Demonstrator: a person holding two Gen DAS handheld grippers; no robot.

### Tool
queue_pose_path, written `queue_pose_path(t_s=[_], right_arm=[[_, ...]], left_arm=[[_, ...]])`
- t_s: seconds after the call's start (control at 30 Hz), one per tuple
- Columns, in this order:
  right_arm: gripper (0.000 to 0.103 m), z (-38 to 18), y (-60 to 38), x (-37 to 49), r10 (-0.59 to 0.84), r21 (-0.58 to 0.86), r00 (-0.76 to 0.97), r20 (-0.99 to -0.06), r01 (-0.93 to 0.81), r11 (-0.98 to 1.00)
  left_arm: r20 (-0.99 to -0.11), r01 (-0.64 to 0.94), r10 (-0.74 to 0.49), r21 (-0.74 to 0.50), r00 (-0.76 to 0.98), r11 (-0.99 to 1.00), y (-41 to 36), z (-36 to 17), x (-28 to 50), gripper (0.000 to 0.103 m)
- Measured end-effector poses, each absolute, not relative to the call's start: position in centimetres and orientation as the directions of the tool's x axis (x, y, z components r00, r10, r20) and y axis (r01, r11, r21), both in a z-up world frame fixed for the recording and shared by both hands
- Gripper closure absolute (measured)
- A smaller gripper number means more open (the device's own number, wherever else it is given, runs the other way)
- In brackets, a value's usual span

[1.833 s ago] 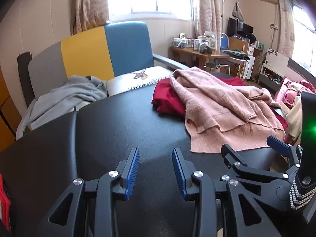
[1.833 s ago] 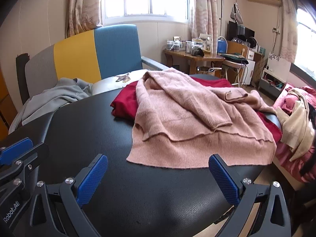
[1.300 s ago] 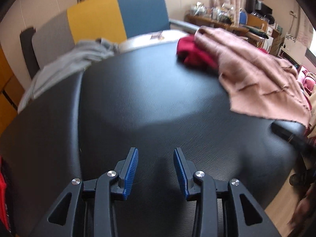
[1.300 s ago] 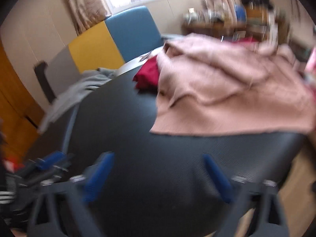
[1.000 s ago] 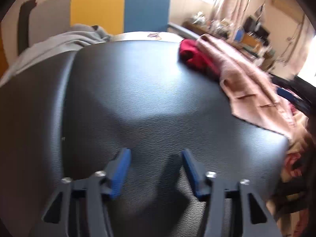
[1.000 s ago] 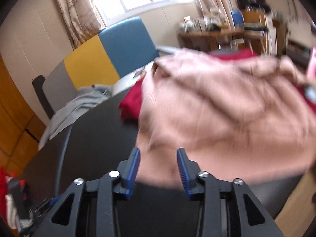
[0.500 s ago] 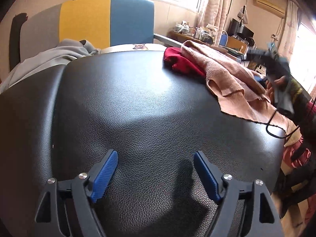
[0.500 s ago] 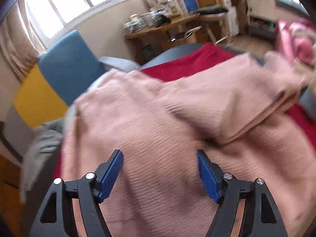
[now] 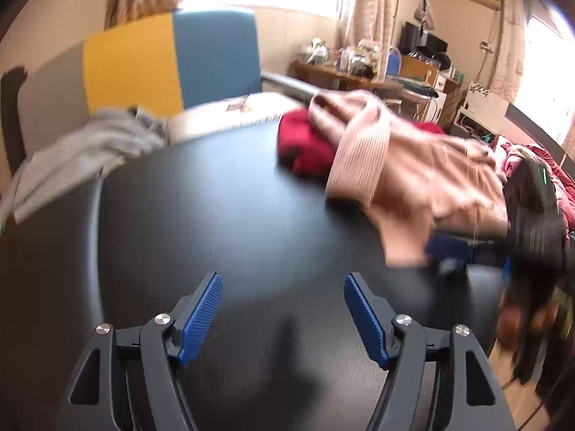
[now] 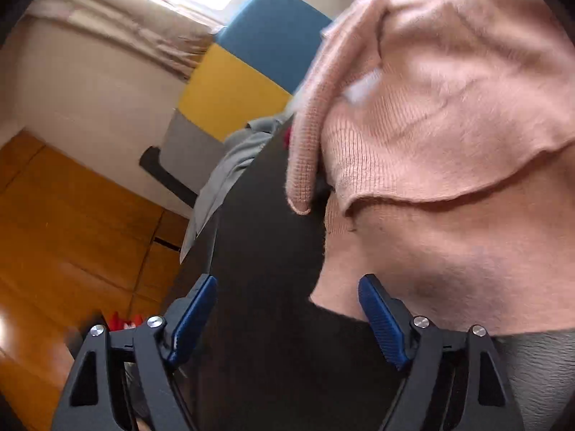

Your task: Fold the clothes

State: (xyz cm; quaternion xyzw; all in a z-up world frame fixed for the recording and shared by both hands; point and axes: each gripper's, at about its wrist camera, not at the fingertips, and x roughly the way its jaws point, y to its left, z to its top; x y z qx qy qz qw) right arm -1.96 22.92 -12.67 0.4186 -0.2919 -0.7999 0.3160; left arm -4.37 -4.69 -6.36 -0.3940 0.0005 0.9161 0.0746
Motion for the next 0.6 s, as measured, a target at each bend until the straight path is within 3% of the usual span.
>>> queue_pose_path(t_s=[0.13, 0.27, 0.43, 0.6], right_arm=[[0.015, -13.3, 24.2, 0.1, -0.751, 0.668, -0.449, -0.484, 0.365, -0.648], [0.000, -13.3, 25.8, 1.5, -0.781, 0.630, -0.435, -0.448, 0.466, -0.621], [0.000, -13.5, 30.1, 4.4, -0.809, 0.646, -0.437, -0.394, 0.494, -0.582], [0.000, -13.5, 34.9, 8.1, -0.831, 0.669, -0.453, -0.323, 0.511, -0.539]], left_arm=[[-0.701, -0.211, 0.152, -0.002, -0.697, -0.977, -1.5, -3.8, -9.0, 0.031], [-0.711, -0.320, 0.190, 0.052, -0.677, -0.946, 3.1, -2.9, -14.0, 0.031], [-0.751, -0.437, 0.235, 0.079, -0.618, -0.896, 8.6, -3.8, -19.7, 0.031], [-0.805, -0.429, 0.116, 0.183, -0.581, -0.885, 11.7, -7.0, -25.4, 0.031]])
